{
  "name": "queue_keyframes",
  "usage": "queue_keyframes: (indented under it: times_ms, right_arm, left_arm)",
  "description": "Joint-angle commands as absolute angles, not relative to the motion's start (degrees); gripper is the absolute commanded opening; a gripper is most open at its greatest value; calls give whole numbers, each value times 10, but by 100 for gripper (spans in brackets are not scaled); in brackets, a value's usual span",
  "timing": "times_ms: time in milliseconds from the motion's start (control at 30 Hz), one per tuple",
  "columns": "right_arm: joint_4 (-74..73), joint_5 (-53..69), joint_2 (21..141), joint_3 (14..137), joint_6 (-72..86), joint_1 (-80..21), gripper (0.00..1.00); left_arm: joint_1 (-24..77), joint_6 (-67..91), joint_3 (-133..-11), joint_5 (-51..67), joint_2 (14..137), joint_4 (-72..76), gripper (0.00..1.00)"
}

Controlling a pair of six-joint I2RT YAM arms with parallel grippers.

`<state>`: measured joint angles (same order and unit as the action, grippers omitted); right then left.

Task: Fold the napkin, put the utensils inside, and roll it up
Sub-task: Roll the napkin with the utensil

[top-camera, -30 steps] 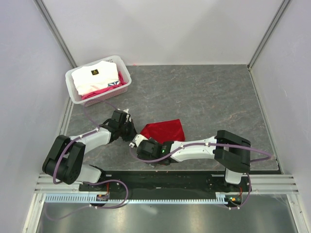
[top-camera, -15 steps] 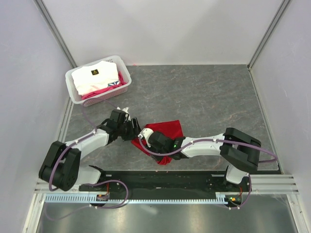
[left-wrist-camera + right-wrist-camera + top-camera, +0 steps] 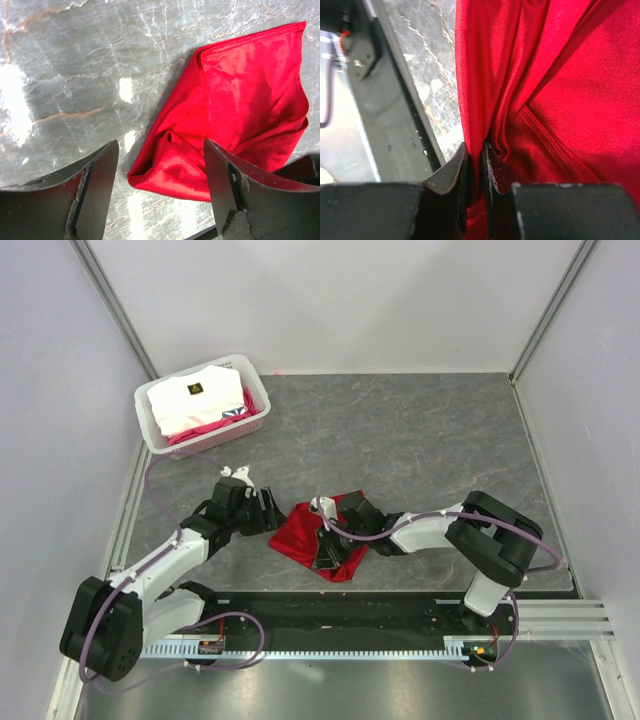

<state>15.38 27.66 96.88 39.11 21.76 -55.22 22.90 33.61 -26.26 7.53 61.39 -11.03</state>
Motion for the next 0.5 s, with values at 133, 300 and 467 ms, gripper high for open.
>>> queue_keyframes:
  times_ms: [133, 300, 467]
  right_arm:
    - [261, 439, 1044, 349, 285, -486, 16]
    - [304, 474, 1077, 345, 303, -457, 15]
    - [308, 483, 1094, 354, 300, -446, 15]
  left_arm:
    - [227, 340, -243, 110, 637, -47, 72]
    - [228, 330, -257, 144, 695, -34, 65]
    - [228, 331, -262, 158, 743, -36, 42]
